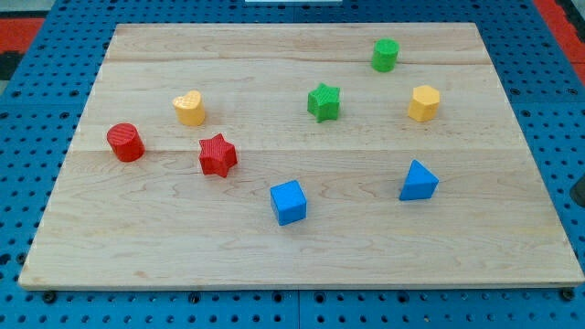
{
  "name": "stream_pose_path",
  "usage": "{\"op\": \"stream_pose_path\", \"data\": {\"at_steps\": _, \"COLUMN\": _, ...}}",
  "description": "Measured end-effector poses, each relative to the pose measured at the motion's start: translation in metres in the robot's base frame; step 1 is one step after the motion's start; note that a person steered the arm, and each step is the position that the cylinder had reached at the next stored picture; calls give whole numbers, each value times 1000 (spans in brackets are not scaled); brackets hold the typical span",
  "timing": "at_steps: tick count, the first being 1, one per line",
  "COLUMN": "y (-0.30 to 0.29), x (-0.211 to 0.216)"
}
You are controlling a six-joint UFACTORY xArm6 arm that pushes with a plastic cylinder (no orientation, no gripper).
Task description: Touch the bottom right of the blue cube
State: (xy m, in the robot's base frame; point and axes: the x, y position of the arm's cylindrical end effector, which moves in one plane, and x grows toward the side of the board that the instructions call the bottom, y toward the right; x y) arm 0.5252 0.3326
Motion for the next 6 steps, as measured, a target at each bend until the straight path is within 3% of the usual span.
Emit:
{"op": "stream_pose_path", "data": {"at_steps": 3, "y": -306, "x": 8}}
{"op": "stream_pose_path", "data": {"at_steps": 4, "y": -296, "x": 28}}
{"op": "stream_pose_path", "data": {"at_steps": 5, "y": -232, "x": -6}}
{"op": "stream_pose_path", "data": {"at_steps": 6, "y": -241, "x": -3}}
